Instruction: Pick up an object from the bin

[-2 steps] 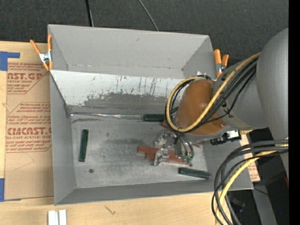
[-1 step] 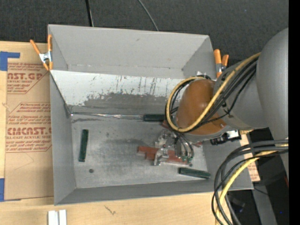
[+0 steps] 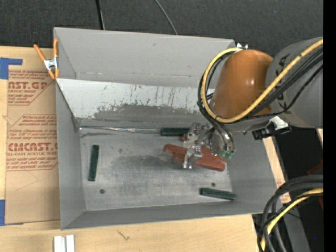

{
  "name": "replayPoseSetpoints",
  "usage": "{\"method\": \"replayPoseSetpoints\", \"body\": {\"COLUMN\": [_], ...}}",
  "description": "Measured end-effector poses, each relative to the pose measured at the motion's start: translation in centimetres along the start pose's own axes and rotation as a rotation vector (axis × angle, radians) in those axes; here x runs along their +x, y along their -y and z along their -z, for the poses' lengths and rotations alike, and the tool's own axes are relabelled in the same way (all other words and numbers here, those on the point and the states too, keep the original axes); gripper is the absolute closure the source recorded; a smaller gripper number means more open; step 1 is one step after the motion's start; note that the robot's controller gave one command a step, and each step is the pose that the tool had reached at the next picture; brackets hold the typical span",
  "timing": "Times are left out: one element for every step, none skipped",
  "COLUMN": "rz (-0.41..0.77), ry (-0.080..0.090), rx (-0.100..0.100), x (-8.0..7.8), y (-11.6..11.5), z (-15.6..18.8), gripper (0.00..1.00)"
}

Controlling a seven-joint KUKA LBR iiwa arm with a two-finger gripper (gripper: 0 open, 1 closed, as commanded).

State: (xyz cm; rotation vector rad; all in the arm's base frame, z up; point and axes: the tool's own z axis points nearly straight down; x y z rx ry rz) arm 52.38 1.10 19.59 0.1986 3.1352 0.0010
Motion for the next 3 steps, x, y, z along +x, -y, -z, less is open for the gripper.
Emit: {"method": "replayPoseSetpoints", "body": {"rz": [0.0,0.0,0.164], "ry": [0.0,0.0,-0.003], "rx": [0.0,0.0,-0.001], "x": [0.0,0.0,0.9], "y": [0.0,0.0,3.2], "z": [0.0,0.0,2.0], "gripper": [1.0,1.0,1.0]}}
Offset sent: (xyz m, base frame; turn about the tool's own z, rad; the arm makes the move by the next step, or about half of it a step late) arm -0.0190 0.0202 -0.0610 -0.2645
